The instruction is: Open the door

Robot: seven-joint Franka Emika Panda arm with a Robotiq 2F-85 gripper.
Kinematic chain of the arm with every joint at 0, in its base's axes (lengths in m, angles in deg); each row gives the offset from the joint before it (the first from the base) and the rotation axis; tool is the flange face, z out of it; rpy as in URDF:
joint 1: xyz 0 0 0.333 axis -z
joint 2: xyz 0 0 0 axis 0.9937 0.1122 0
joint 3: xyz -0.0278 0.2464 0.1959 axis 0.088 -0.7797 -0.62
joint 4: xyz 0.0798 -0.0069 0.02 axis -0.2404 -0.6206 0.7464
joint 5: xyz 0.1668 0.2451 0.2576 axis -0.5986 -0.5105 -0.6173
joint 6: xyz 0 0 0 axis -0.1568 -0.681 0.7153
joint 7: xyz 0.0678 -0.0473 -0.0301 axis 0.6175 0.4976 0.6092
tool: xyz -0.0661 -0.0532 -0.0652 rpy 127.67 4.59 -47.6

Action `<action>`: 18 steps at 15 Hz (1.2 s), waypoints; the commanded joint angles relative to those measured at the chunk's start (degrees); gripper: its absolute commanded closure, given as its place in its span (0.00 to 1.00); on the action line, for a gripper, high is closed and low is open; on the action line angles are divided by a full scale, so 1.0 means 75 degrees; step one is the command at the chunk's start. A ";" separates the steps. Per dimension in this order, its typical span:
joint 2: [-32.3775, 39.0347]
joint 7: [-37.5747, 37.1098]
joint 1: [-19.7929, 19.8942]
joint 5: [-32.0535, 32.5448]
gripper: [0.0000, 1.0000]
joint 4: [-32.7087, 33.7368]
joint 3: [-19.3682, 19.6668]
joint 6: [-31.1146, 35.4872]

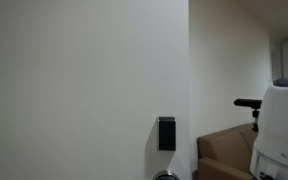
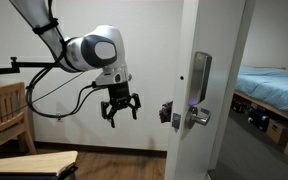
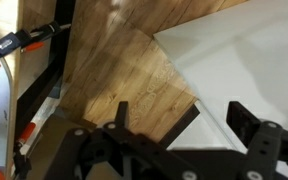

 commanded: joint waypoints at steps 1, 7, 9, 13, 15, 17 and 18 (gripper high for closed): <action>-0.0206 0.2025 -0.1499 -0.0455 0.00 -0.0127 0.1891 0.0000; -0.0454 0.4128 -0.1861 -0.1007 0.00 -0.0220 0.2872 -0.0646; -0.0614 0.4370 -0.1417 -0.1241 0.00 -0.0241 0.2562 -0.0773; -0.0388 0.5051 -0.0951 -0.1709 0.00 -0.0058 0.1788 -0.1011; -0.0289 0.6169 -0.1577 -0.1924 0.00 0.0063 0.2468 -0.1243; -0.0192 0.7208 -0.1660 -0.2133 0.00 0.0233 0.2709 -0.1527; -0.0129 0.7649 -0.1718 -0.2138 0.00 0.0318 0.2843 -0.1691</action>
